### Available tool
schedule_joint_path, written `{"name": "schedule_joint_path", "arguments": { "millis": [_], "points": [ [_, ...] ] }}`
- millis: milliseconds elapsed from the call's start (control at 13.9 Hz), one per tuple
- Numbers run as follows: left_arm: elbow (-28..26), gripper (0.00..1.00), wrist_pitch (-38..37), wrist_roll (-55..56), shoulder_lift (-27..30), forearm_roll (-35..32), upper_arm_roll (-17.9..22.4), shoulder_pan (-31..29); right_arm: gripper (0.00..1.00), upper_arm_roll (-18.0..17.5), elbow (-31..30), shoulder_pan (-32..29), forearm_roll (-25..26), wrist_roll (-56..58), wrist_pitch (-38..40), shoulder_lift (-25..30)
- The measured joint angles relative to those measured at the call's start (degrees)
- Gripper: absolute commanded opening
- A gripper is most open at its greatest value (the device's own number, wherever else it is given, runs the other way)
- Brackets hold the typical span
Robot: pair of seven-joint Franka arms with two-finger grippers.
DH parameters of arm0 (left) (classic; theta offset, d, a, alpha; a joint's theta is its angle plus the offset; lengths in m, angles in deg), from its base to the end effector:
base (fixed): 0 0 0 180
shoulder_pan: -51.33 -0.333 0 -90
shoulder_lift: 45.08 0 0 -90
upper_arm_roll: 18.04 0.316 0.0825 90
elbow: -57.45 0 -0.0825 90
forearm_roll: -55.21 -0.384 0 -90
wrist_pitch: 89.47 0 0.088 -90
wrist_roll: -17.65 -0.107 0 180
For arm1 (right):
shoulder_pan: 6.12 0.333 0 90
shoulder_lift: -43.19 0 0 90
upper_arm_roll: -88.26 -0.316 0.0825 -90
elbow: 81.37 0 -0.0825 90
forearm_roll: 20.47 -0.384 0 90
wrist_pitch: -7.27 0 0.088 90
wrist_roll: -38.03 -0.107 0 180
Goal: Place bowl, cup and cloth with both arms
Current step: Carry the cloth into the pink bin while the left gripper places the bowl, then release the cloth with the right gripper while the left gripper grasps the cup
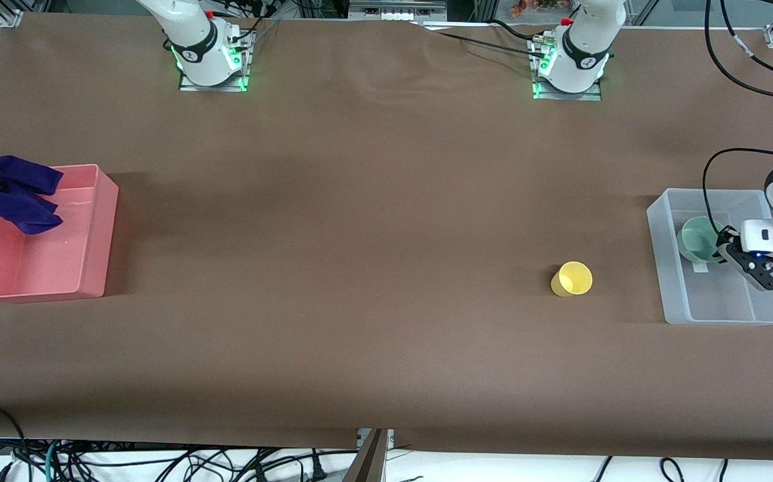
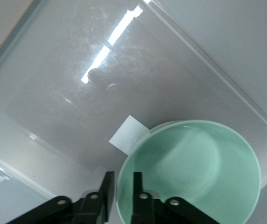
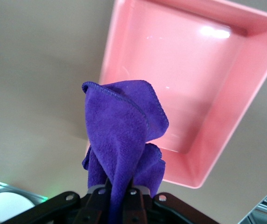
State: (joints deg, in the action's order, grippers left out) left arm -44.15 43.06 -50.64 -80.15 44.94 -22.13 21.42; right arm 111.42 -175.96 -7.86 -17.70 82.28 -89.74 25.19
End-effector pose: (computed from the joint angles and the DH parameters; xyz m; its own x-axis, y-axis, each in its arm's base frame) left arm 0.5848 0.2906 0.2094 0.6507 -0.7522 -0.1034 -0.7532 -0.6568 0.0379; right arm 0.5663 -0.2435 0.4247 0.8953 0.3373 -0.2911 0.3373 -0.9400 -0.0517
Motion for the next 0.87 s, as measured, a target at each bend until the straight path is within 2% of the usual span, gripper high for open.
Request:
{"name": "schedule_joint_path", "arguments": {
  "millis": [144,289,505,577,649,866],
  "points": [
    [1.0,1.0,-0.4,0.0,0.7,0.0,-0.5,0.0,0.0,0.4,-1.7,-1.7,0.0,1.0,-3.1,-2.6],
    [1.9,1.0,-2.6,0.2,3.1,0.0,-2.1,0.2,0.0,0.6,-4.9,-3.1,0.0,1.2,-9.7,-6.0],
    [2.4,1.0,-9.1,5.9,8.9,0.0,-7.6,0.4,0.0,0.6,-10.4,-3.6,-1.0,1.3,-19.7,-9.3],
    [2.4,1.0,-11.3,10.0,10.6,0.0,-10.0,0.6,0.38,0.6,-11.6,-3.6,-2.0,1.3,-21.4,-9.8],
    [2.4,1.0,-12.7,15.1,11.7,0.0,-12.6,0.7,0.99,0.6,-12.4,-3.5,-3.0,1.3,-22.4,-10.4],
    [1.7,1.0,-13.3,33.3,11.3,0.1,-18.5,2.3,1.0,0.6,-12.3,-3.2,-5.0,1.3,-22.6,-10.7]
  ]
}}
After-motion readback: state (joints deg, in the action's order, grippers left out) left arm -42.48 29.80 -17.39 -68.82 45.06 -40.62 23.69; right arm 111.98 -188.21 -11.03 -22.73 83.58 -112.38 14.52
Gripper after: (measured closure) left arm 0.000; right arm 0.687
